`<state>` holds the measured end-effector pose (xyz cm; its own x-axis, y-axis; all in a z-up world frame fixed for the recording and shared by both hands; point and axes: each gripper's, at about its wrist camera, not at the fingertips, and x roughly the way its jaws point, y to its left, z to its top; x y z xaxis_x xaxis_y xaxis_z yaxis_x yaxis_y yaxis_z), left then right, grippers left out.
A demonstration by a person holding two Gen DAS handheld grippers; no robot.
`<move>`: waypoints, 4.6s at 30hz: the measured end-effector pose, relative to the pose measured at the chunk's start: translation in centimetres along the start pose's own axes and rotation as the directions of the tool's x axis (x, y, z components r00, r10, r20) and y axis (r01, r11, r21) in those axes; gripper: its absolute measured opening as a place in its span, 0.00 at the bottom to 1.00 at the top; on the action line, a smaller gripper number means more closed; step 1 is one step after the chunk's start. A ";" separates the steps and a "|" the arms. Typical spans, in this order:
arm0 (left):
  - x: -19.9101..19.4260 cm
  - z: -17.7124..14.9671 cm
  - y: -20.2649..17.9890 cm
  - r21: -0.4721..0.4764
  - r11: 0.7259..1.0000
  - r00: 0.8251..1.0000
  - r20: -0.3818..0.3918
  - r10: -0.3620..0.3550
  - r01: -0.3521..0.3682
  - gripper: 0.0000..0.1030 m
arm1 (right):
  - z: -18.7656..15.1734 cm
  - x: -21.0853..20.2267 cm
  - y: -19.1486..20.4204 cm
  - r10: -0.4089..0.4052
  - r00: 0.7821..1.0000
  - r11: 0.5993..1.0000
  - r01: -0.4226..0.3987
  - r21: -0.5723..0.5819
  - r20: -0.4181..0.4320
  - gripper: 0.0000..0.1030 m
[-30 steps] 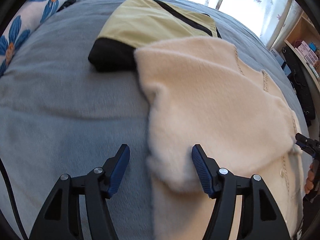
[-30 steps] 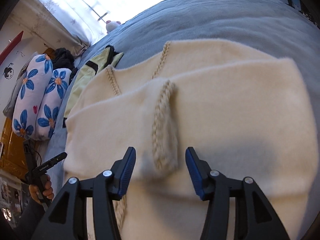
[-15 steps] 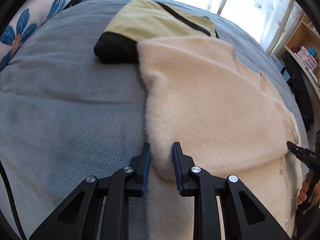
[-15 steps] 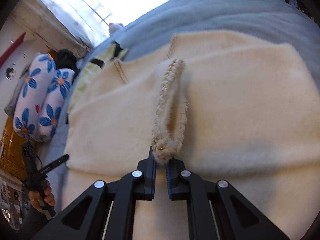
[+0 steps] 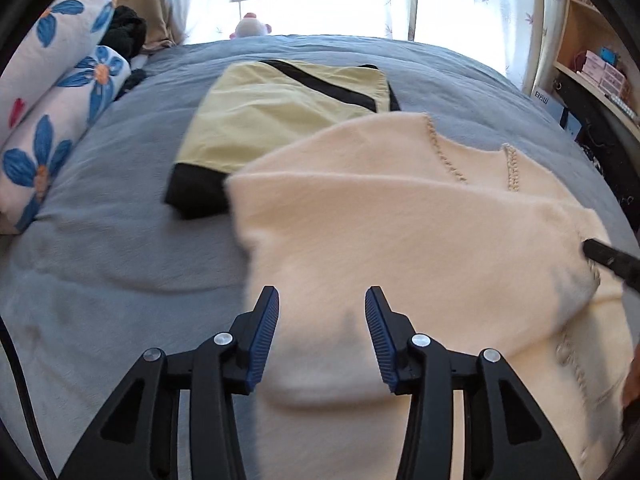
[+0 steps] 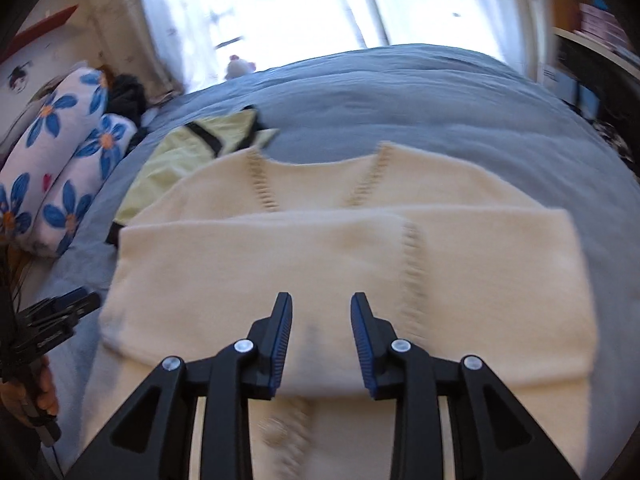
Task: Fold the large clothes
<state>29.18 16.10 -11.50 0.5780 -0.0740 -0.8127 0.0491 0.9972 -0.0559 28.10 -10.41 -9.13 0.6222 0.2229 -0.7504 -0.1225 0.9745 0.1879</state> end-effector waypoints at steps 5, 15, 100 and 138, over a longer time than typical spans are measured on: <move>3.7 2.6 -2.8 -0.030 0.998 0.999 -0.012 -0.053 0.053 0.42 | 1.5 5.9 4.6 0.099 0.992 0.994 -0.103 -0.045 -0.080 0.29; 8.1 5.0 -0.6 -0.046 0.999 0.999 0.046 0.024 -0.022 0.43 | 3.3 7.9 -0.6 0.000 1.000 1.000 0.000 -0.023 -0.019 0.27; -20.2 -22.6 0.3 -0.110 0.990 0.992 -0.104 0.072 -0.084 0.74 | -23.3 -26.7 -8.6 -0.222 0.975 0.956 0.212 0.203 0.030 0.58; -16.9 -30.4 -0.8 -0.254 0.957 0.962 -0.191 -0.194 0.142 0.64 | -30.9 -22.7 -15.4 0.120 0.992 0.906 -0.090 0.414 -0.045 0.34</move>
<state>-5.35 16.81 -15.35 0.3907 -0.2630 -0.8821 -0.0780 0.9454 -0.3164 -8.07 -29.68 -14.56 0.5674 0.3388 -0.7505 0.1528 0.8523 0.5003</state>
